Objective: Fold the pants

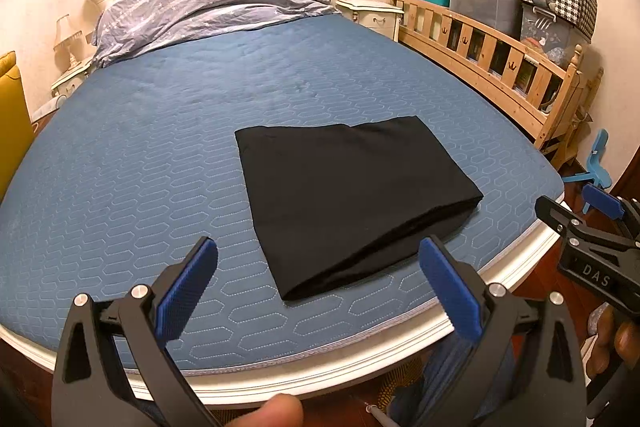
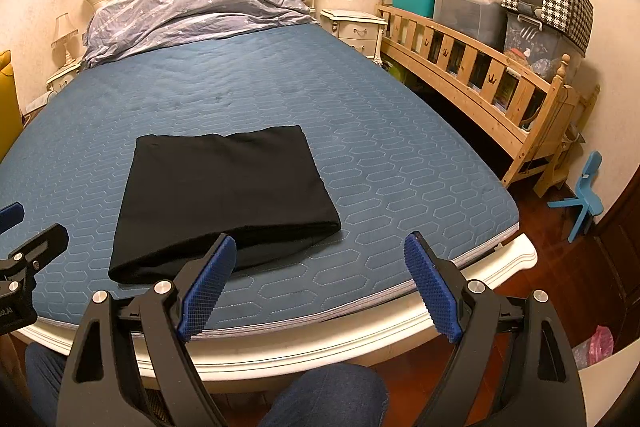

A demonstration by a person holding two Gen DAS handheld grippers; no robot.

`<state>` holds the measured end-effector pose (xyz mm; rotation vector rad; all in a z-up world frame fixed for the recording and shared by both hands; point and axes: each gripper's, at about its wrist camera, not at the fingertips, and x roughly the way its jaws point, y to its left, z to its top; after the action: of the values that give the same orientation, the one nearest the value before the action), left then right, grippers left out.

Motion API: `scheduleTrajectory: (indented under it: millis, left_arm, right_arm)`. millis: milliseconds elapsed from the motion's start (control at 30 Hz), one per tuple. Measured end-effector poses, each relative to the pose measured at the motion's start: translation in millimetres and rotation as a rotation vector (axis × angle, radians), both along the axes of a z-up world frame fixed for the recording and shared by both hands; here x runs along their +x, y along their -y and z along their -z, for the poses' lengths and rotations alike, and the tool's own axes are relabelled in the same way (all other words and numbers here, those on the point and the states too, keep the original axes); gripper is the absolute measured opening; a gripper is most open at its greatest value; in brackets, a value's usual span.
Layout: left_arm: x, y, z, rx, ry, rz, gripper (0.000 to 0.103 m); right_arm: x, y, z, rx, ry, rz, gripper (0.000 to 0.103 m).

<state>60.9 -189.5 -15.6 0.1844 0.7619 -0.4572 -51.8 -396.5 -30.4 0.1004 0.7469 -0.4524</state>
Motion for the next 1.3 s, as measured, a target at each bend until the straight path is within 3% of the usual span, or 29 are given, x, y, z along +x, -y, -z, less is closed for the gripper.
scheduleTrajectory:
  millis: [800, 967, 1133, 1200, 1300]
  left_arm:
    - [0, -1, 0, 0.003, 0.002, 0.0, 0.101]
    - [4, -1, 3, -0.04, 0.011, 0.027, 0.101]
    - [37, 10, 16, -0.094, -0.048, 0.061, 0.101]
    - [64, 0, 21, -0.169, -0.144, 0.071, 0.101]
    - [101, -37, 24, -0.186, -0.12, 0.034, 0.101]
  right_arm:
    - [0, 0, -1, -0.001, 0.0, 0.0, 0.083]
    - [2, 2, 3, 0.0, -0.008, 0.004, 0.084]
    - [14, 19, 10, 0.004, -0.021, -0.004, 0.088]
    - [24, 32, 10, 0.017, -0.018, -0.013, 0.092]
    - [52, 73, 11, 0.017, -0.017, -0.01, 0.092]
